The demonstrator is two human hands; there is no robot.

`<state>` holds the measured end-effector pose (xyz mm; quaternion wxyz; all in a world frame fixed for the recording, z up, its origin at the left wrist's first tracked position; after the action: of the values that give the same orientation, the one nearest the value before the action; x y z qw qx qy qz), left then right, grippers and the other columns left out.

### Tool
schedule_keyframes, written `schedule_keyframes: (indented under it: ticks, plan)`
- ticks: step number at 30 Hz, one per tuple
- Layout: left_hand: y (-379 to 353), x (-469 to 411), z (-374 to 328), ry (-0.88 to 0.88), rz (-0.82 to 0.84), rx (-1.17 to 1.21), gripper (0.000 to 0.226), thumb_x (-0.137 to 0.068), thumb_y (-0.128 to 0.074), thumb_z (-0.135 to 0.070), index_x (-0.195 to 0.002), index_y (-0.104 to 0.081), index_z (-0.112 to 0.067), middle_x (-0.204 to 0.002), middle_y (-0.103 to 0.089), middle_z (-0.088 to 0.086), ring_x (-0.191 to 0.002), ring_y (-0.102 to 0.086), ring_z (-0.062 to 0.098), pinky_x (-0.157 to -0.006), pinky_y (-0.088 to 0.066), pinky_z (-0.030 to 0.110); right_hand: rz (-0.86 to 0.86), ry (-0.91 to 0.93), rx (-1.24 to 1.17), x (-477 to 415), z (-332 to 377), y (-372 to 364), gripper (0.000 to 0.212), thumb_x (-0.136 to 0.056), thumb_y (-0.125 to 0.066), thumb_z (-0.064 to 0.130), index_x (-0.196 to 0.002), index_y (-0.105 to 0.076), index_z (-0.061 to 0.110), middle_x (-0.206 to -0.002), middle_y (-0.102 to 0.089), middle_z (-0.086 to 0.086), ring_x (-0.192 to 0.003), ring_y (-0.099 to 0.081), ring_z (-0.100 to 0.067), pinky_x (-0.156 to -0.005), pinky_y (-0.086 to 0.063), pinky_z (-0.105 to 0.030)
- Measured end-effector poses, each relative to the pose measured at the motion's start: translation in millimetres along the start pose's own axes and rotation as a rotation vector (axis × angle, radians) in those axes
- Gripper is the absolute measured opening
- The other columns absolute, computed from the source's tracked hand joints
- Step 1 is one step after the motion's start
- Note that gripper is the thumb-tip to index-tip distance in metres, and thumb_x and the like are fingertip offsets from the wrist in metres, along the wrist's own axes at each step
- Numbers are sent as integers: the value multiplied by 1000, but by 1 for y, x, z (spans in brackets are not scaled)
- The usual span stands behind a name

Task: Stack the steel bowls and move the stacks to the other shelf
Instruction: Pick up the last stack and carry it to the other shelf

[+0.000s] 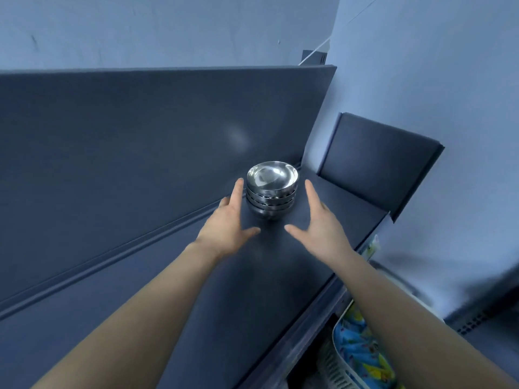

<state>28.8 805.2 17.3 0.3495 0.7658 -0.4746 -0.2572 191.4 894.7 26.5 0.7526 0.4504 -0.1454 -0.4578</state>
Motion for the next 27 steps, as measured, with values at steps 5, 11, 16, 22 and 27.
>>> schedule_keyframes:
  ticks: [5,11,16,22,27]
  plan:
    - [-26,-44,9,26,4,118,120,-74,-80,-26,-146,14,-44,-147,-38,4,-129,-42,19,-94,-32,22,33,68,-100,-41,-18,-21,111,-80,-76,31,-153,6,42,-155,-36,-3,-134,-45,-24,-103,-42,-38]
    - [-39,-71,15,10,-62,239,123,-70,-83,-17,-147,11,-40,-140,-48,2,-124,-50,15,-100,-36,23,32,115,-260,-66,-30,-37,120,-75,-82,26,-149,9,51,-153,-40,4,-131,-51,-17,-107,-44,-38]
    - [-37,-71,14,-9,-113,254,117,-72,-81,-16,-144,6,-42,-130,-54,-2,-109,-54,11,-89,-36,19,43,119,-340,-72,-33,-44,120,-73,-84,23,-147,5,54,-145,-49,9,-126,-56,-11,-99,-44,-24]
    - [-13,-36,18,-42,-156,256,114,-71,-82,-15,-145,1,-39,-124,-53,-14,-113,-54,10,-91,-37,19,74,162,-316,-52,-7,-43,121,-69,-86,30,-144,5,59,-135,-54,15,-116,-61,-9,-91,-47,-25]
    - [26,20,27,-52,-221,244,112,-70,-84,-19,-146,-4,-37,-113,-42,-41,-100,-49,-14,-85,-36,2,97,243,-275,-16,42,-41,120,-69,-86,34,-145,4,56,-102,-47,40,-108,-63,-7,-90,-50,-28]
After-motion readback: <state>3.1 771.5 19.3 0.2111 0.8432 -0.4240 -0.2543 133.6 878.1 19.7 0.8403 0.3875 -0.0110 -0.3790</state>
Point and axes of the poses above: each hand's wrist, its own x-axis away from the middle knuckle, its own y-axis out of the back of the hand, z = x × y, the point moved 10 cm from there along -x, towards the middle knuckle
